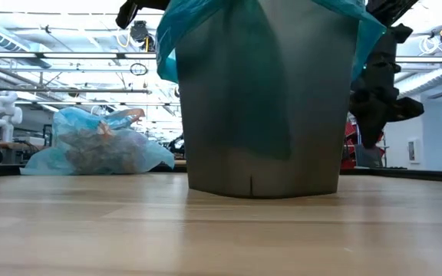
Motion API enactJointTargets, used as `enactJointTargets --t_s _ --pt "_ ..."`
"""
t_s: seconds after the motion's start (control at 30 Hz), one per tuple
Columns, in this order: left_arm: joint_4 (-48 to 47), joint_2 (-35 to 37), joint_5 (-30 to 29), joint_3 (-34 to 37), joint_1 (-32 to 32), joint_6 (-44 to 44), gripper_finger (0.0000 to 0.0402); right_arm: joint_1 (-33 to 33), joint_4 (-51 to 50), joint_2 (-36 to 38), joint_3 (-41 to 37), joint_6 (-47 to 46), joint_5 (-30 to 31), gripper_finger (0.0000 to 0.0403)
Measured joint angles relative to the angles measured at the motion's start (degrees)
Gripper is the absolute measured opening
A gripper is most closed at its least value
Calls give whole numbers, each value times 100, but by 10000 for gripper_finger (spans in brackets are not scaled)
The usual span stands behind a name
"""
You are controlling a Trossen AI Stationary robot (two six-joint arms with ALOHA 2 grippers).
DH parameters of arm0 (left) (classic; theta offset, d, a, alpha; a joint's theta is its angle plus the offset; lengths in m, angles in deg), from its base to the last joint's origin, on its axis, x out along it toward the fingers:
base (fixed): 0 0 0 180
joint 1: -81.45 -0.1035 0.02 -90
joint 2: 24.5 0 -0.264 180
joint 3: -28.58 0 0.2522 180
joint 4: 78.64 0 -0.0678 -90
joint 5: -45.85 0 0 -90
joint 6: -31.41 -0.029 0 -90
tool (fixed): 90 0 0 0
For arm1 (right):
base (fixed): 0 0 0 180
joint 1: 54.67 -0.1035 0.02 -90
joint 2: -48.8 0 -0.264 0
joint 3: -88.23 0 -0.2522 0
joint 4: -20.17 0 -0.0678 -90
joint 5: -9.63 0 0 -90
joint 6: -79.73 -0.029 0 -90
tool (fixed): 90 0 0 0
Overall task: Place trash/remove bag and relplace
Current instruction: Insert the blue trash bag into the black trash bin
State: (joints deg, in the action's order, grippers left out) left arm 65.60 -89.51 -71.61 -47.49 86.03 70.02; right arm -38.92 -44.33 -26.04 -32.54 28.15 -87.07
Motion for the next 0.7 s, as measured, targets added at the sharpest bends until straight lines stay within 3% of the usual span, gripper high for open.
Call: enactJointTargets --t_s 0.17,0.7 --pt "2 0 0 0 0 -1 0 0 64 201 219 128 -65 0" --pt "2 0 90 0 56 264 0 60 -475 1304 2036 587 -289 0"
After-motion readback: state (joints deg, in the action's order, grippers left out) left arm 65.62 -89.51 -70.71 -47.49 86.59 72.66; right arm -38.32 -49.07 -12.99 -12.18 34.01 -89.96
